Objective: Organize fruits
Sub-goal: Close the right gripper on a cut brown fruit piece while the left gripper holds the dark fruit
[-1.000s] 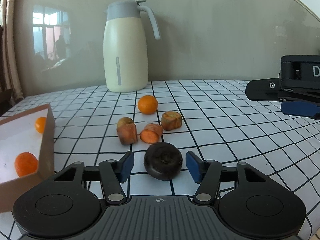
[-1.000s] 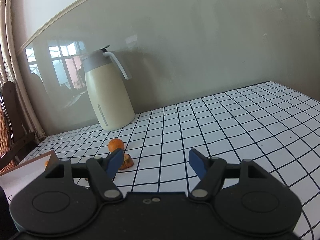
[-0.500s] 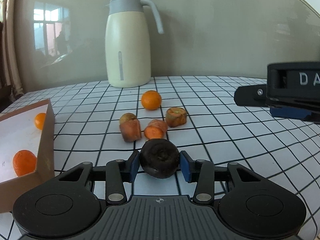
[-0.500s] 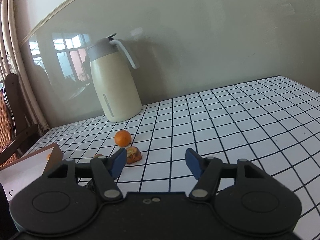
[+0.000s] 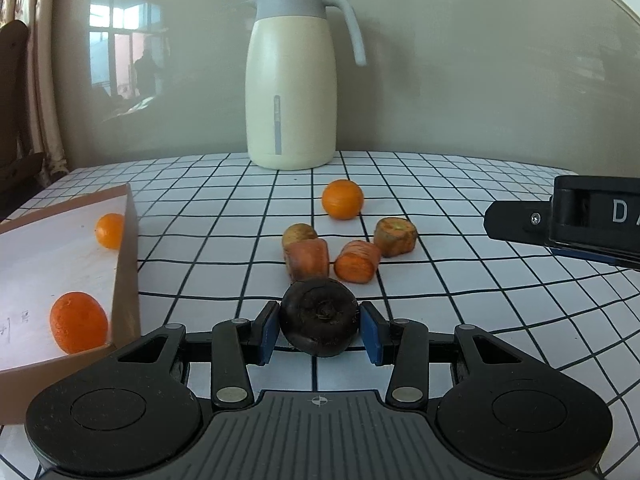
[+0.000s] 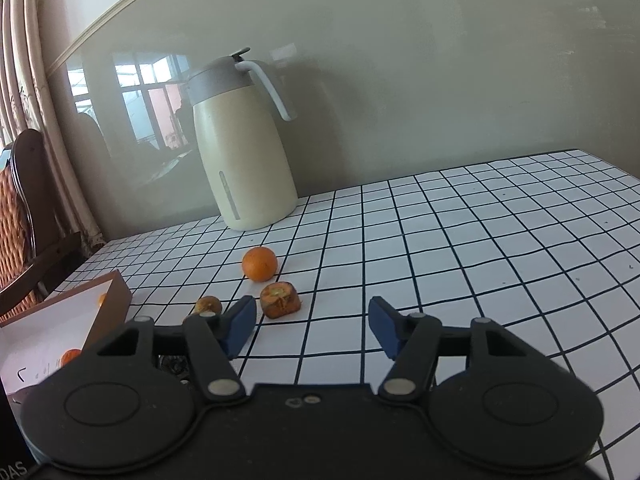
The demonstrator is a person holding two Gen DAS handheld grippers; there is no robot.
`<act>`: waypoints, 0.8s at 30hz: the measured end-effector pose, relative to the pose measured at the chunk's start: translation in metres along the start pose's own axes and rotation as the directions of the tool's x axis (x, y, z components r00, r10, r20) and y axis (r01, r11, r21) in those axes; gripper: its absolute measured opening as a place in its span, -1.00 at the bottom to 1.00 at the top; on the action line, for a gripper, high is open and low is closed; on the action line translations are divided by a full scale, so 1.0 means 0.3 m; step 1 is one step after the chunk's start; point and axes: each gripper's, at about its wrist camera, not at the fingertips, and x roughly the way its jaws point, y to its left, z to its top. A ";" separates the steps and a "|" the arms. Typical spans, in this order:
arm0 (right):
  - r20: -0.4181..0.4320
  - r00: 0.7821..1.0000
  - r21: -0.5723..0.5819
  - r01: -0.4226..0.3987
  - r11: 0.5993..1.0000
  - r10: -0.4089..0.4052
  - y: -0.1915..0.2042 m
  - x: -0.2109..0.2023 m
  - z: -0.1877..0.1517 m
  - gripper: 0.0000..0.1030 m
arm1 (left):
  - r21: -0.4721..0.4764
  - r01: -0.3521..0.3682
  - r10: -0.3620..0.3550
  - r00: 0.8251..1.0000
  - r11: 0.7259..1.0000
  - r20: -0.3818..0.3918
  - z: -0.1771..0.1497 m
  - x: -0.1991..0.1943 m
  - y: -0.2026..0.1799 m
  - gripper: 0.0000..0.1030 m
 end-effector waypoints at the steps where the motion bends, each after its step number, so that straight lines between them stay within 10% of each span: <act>1: -0.001 1.000 -0.001 -0.001 1.000 0.001 0.002 0.002 0.000 0.05 | -0.001 0.000 0.000 1.000 1.000 0.000 0.000 0.001 0.002 -0.16; 24: -0.034 0.999 -0.035 -0.015 0.999 0.014 0.045 0.070 0.001 0.02 | -0.034 -0.030 0.030 0.999 0.999 -0.014 0.007 0.009 0.044 -0.16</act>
